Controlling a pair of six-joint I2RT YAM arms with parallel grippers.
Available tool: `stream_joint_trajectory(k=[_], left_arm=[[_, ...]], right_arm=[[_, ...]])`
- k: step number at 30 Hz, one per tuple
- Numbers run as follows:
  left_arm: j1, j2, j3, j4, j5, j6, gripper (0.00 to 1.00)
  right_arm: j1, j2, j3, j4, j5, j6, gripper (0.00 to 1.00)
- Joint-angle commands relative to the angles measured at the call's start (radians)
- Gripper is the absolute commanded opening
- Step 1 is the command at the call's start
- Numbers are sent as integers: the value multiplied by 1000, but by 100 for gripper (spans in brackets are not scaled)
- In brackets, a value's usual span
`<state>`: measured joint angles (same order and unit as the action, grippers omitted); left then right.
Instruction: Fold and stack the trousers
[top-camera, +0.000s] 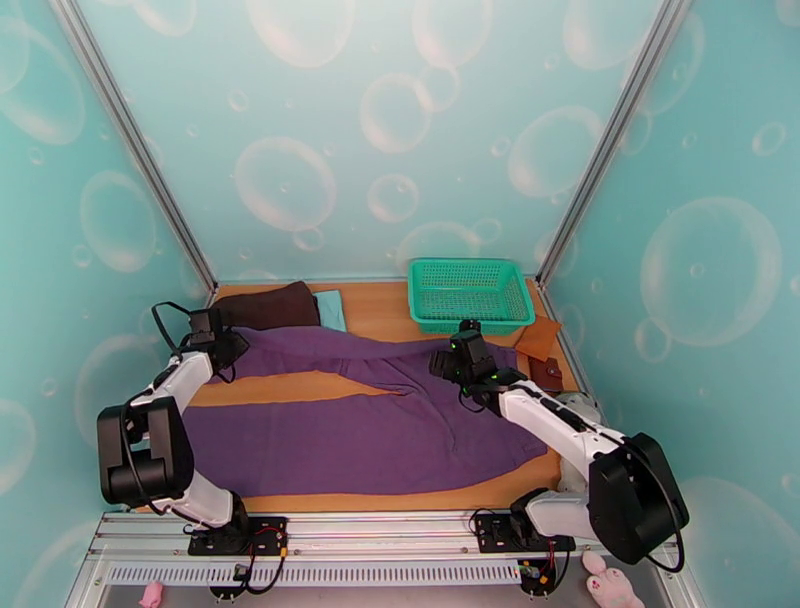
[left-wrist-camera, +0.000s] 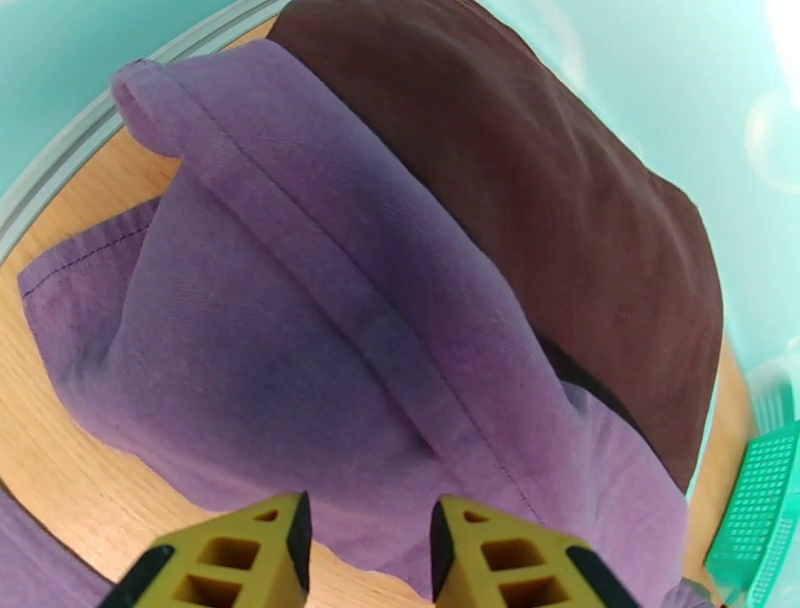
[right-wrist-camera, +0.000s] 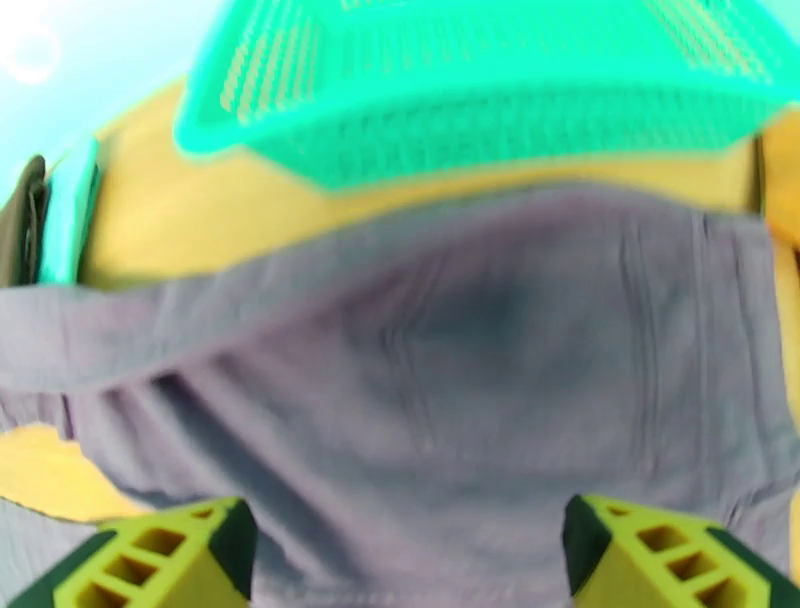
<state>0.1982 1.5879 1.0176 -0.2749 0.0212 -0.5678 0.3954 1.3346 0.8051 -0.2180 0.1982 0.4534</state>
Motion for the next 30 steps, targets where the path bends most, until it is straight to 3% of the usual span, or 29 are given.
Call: stream_joint_trajectory(k=[1,7,13,23,30], left_arm=[[66,5,-7,88,107,-45,38],[160,107,40,139,229,-101,36],[204,147,57,164,181,-133,36],[262,146,17,297,207,-175,36],[284,218,81,308,259,-220,36]], right_arm=[[4,-6,-40,181,-57,-116,85],[2,30,-120,311,-114,-127,85],[0,71,-144,326,-129,-128,86],[-1,97,-150,341,-141,-127,86],[-1,130,-141,343,-145,-129,87]])
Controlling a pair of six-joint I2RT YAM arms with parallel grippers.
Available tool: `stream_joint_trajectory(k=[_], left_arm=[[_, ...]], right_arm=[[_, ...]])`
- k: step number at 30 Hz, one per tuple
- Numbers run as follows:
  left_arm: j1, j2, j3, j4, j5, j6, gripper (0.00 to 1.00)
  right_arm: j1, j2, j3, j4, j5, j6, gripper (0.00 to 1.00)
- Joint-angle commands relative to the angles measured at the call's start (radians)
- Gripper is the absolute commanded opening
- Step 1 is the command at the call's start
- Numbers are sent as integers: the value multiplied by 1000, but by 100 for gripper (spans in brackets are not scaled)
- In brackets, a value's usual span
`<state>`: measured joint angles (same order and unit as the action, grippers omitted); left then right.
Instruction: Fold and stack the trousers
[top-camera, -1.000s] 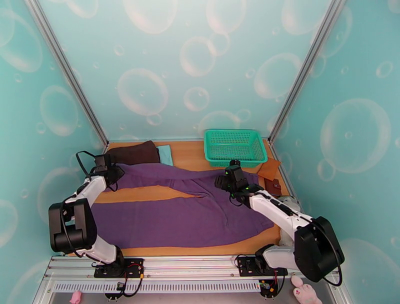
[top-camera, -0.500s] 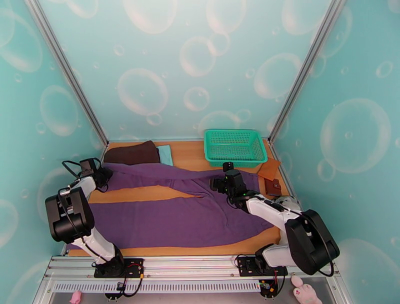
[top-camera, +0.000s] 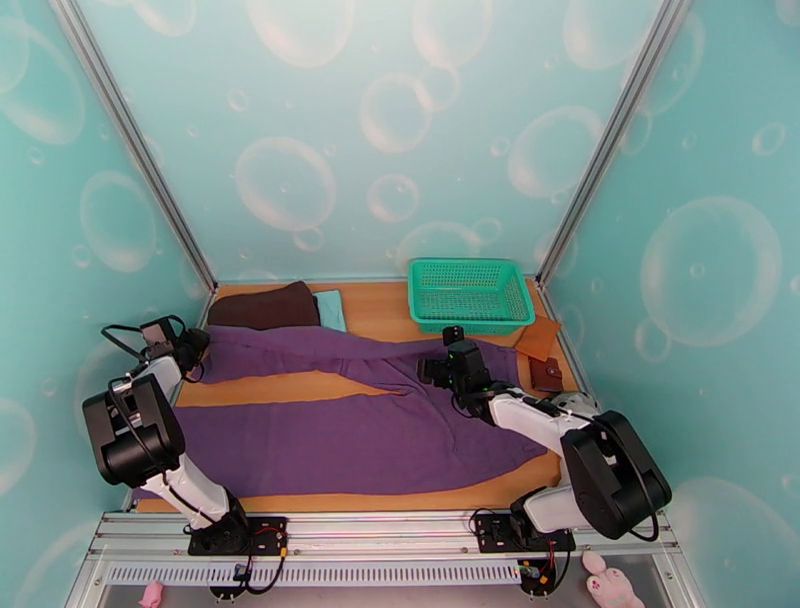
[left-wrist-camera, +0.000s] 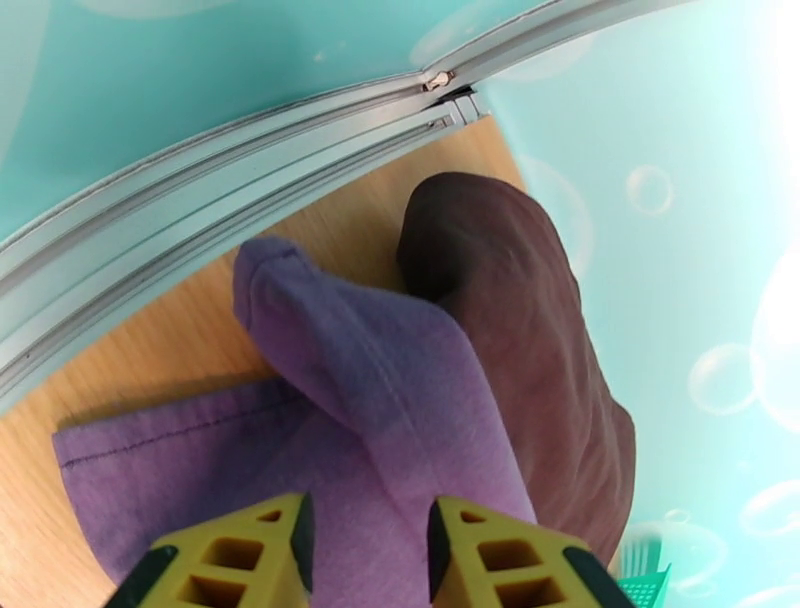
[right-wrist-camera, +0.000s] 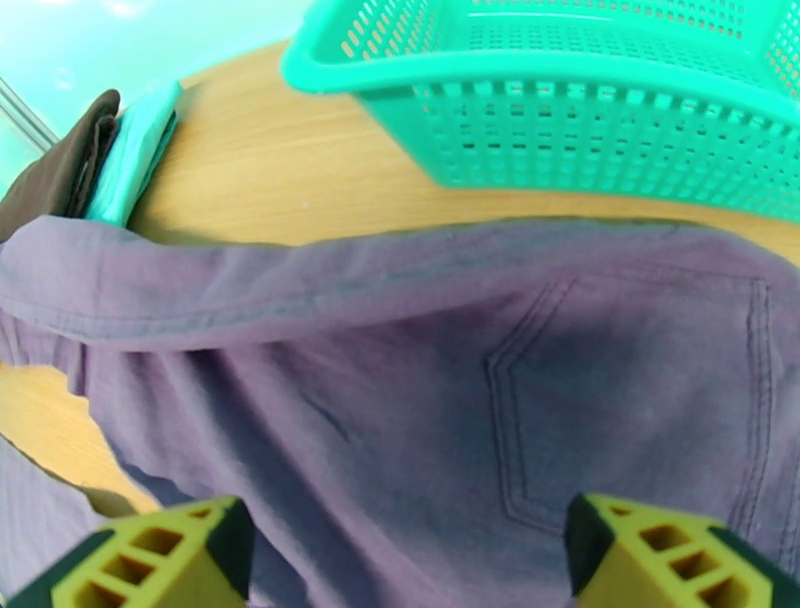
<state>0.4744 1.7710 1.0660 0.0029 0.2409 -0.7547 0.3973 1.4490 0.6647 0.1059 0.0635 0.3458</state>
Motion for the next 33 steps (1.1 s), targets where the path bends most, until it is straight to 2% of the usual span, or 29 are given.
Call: stream_joint_trajectory(k=[1,14,17,21,26,33], left_arm=[[7,40,34,37,40,-41,36],[4,127,89,69,68,-71,33],[4,128,92,79,62,-73,28],[4,116,93,72,50,-74,13],[4,23,39,54,12,-75,0],[4,-174,-61,51,-51,-66,0]], right_arm=[[-3,17,-1,21,-9,-22,87],[-2,59,15,22,-28,-19,87],[1,53,13,21,-25,-16,87],[3,42,9,18,-25,-9,88],[8,25,-17,44,-39,13,88],[-12,-2,-97,158,-74,84,88]])
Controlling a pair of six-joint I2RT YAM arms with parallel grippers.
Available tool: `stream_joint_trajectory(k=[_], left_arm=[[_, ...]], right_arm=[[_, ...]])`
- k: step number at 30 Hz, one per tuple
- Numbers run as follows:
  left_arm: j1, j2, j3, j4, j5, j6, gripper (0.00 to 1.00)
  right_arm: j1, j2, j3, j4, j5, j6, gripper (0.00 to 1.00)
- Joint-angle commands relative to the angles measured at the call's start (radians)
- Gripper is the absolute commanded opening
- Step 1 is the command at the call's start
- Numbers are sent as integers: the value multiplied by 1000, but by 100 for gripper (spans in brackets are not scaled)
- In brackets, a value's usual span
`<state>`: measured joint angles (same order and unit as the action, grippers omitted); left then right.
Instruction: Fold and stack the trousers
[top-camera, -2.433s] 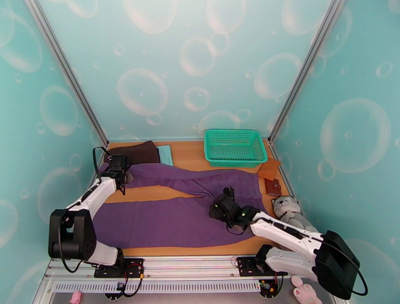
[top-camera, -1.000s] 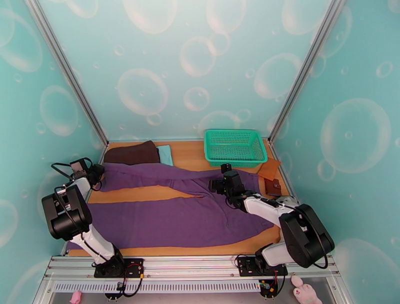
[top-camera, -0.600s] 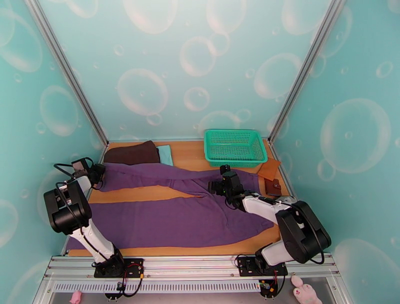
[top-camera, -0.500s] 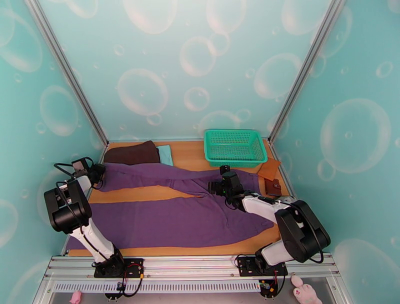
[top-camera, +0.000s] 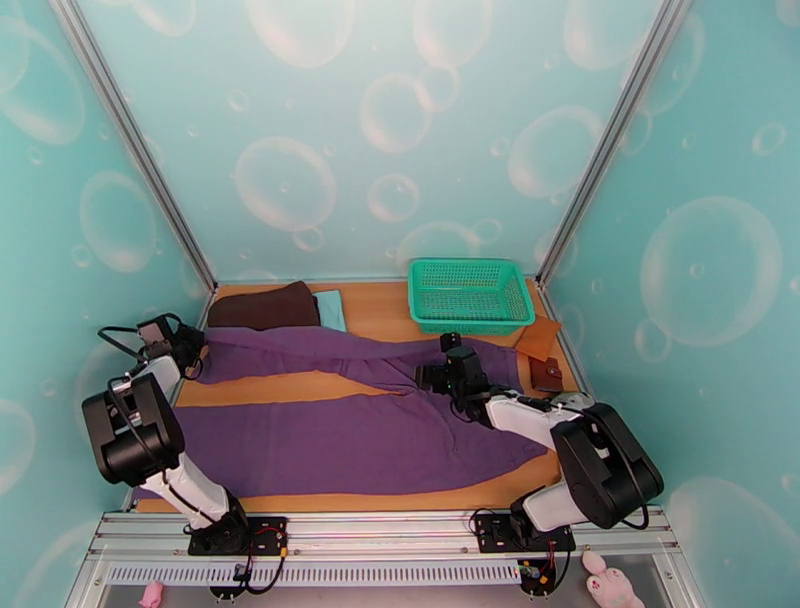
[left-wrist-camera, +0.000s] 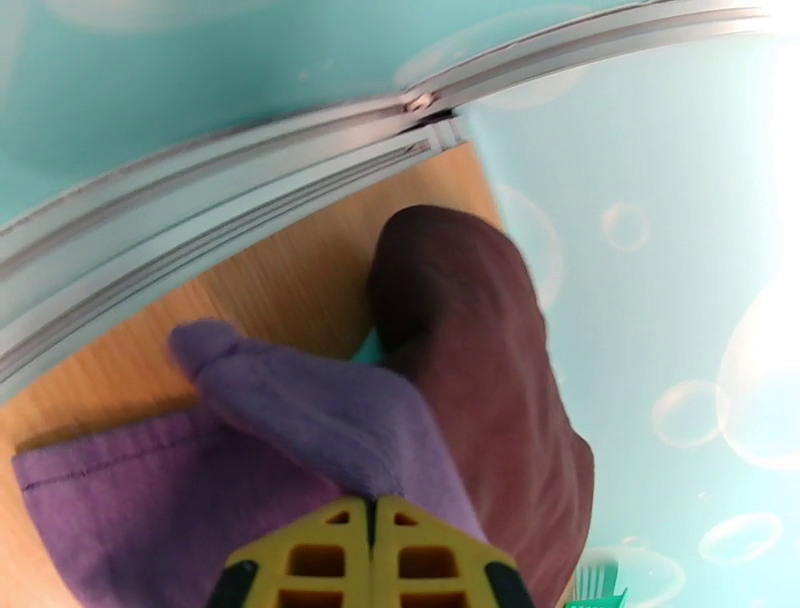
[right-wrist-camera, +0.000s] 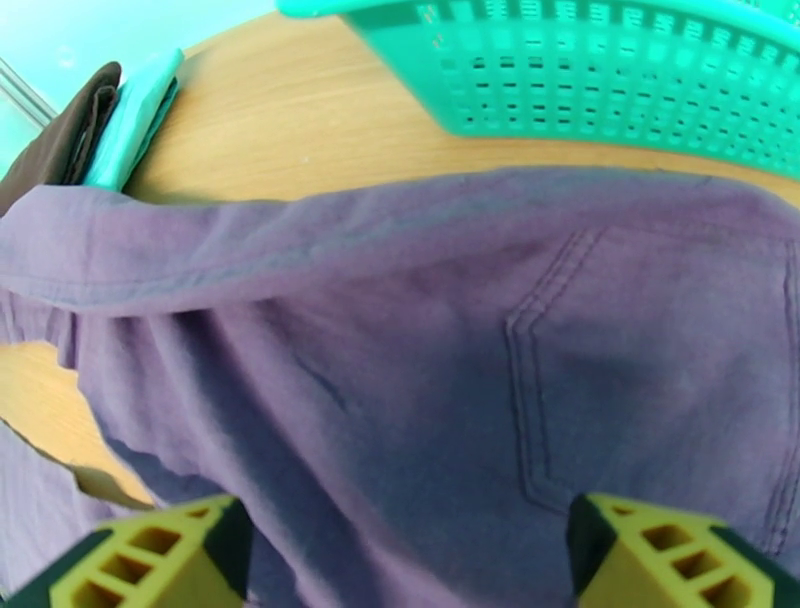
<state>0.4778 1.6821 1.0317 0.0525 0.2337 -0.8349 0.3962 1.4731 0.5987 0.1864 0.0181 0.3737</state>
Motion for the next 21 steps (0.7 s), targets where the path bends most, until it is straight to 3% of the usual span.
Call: stream_joint_trajectory(k=[1,8,16,21], left_arm=[[1,-108,-36,-2,-46,14,0],[-16,-301,-110,-48,-16,29,0],[-44,-592,-101,-243,-107,110,0],[-44,-695,-42,-396,-159,169,0]], right_arm=[[-12,-28,-38,81,-30,67,88],[-73,7,-90,78,-2,177,88],[-127,61,-154,147,-23,264,88],[-150,40,-190,165,-48,308,87]])
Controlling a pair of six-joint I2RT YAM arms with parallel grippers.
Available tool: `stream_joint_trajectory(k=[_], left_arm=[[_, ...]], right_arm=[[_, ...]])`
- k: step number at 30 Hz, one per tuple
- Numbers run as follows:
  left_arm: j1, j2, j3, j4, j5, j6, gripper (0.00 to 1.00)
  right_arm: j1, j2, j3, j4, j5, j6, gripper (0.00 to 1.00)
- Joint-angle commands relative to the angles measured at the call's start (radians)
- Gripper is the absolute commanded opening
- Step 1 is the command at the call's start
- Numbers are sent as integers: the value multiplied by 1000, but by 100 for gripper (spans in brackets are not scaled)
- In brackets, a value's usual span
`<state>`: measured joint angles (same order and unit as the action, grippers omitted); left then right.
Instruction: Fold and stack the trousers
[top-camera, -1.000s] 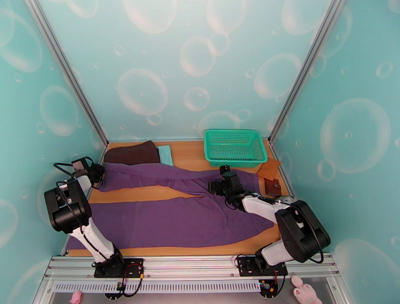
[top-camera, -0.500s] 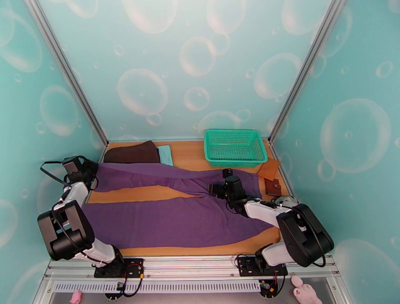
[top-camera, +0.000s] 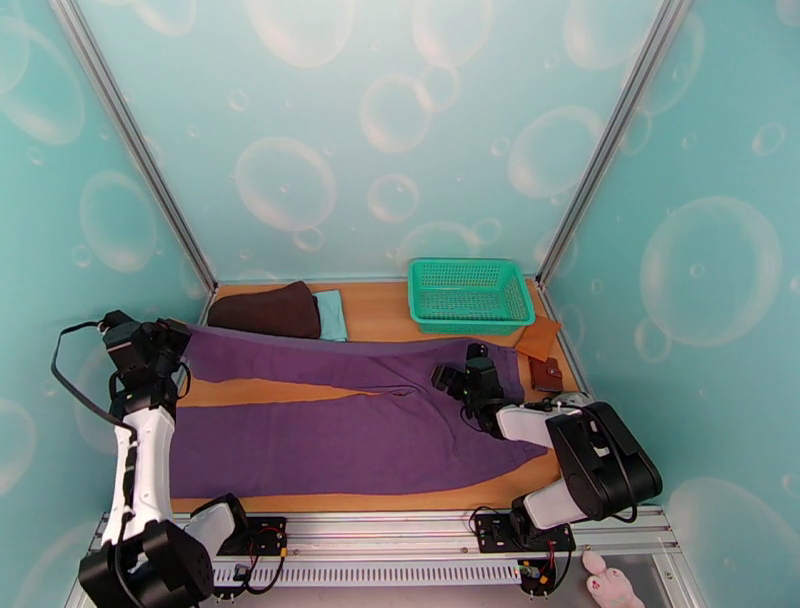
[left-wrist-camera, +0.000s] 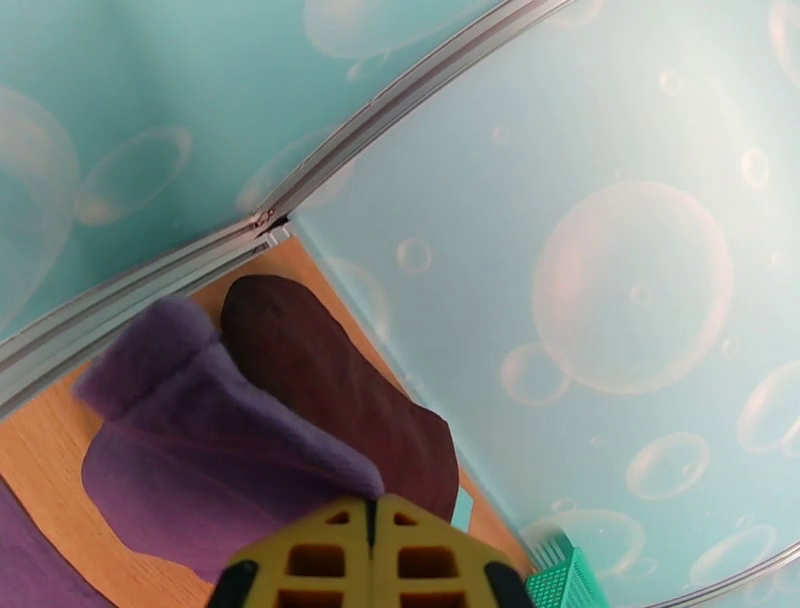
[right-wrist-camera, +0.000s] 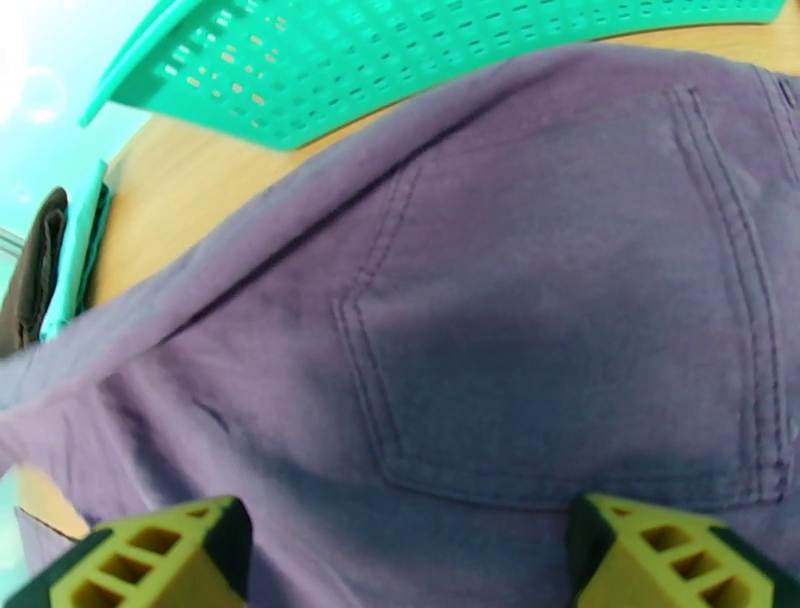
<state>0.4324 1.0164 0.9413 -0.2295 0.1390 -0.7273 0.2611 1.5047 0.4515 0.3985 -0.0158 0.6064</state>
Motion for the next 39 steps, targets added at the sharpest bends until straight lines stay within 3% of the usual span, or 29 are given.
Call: stream_joint_trajectory(k=[1,6,13,21,32,35,39], left_arm=[[1,-45,57,-135,-79,75,0],[3,-85,66,-183,-139,115,0],[3,-65,-21,-72,-156,43,0],[3,176,-39,126,-170,-42,0],[-9,493,63,256,-180,-66,0],[-6,552,78,289,-195,-69,0],[-6,609,115,312,-187,-78,0]], right_arm=[[-15,-1,-44,-57,-13,78,87],[-15,-26,-60,-73,-15,96,87],[-16,-5,-36,-72,-3,87,87],[-21,41,71,-70,-3,30,88],[-63,257,262,17,-92,26,88],[-63,283,296,-2,-73,18,88],[-68,291,318,-172,-11,38,88]])
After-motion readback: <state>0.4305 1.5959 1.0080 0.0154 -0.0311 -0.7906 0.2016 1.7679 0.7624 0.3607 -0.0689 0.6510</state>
